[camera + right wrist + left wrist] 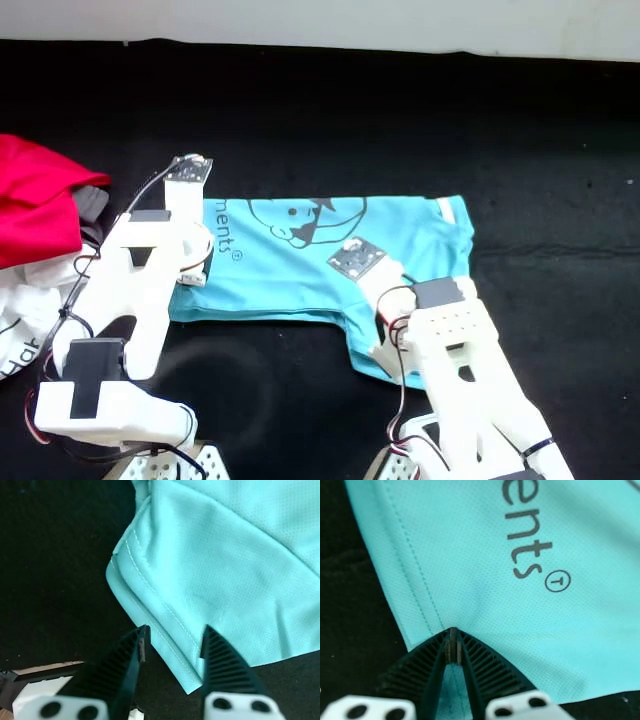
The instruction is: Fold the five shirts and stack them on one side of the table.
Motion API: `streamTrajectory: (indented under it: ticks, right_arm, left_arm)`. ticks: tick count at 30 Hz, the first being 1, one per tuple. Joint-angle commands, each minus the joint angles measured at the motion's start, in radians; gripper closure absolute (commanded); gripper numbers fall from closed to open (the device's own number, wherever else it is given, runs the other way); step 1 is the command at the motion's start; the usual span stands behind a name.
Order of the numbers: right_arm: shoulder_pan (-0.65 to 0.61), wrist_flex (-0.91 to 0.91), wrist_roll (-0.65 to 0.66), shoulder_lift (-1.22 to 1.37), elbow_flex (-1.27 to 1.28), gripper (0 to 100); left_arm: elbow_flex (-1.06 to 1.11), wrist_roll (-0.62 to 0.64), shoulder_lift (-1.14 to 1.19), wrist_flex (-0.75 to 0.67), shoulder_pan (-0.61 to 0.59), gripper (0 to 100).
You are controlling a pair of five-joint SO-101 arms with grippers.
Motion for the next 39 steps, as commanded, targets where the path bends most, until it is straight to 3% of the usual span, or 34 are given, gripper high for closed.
streamTrajectory:
  ticks: [1, 8, 19, 21, 25, 33, 39]
  right_arm:
    - [-0.005, 0.010, 0.017, -0.022, -0.022, 71.4]
    - [-0.127, -0.053, 0.066, -0.022, 0.107, 71.7]
    - [-0.130, -0.295, 0.069, 0.246, 0.177, 74.5]
    - [-0.130, -0.309, 0.069, 0.300, 0.165, 78.9]
    - [-0.107, -0.246, 0.066, 0.311, 0.088, 99.4]
    - [0.044, -0.058, 0.103, 0.311, -0.186, 99.3]
    - [0.125, -0.025, 0.158, 0.323, -0.410, 99.3]
  left_arm:
    - [0.013, -0.005, -0.002, -0.014, -0.002, 99]
    - [0.013, -0.005, -0.002, -0.014, -0.002, 99]
    - [0.013, -0.005, -0.002, -0.014, -0.002, 99]
    - [0.013, -0.005, -0.002, -0.014, -0.002, 99]
    - [0.013, -0.005, -0.002, -0.014, -0.002, 99]
    - [0.013, -0.005, -0.002, -0.014, -0.002, 99]
    - [0.013, -0.005, -0.002, -0.014, -0.002, 99]
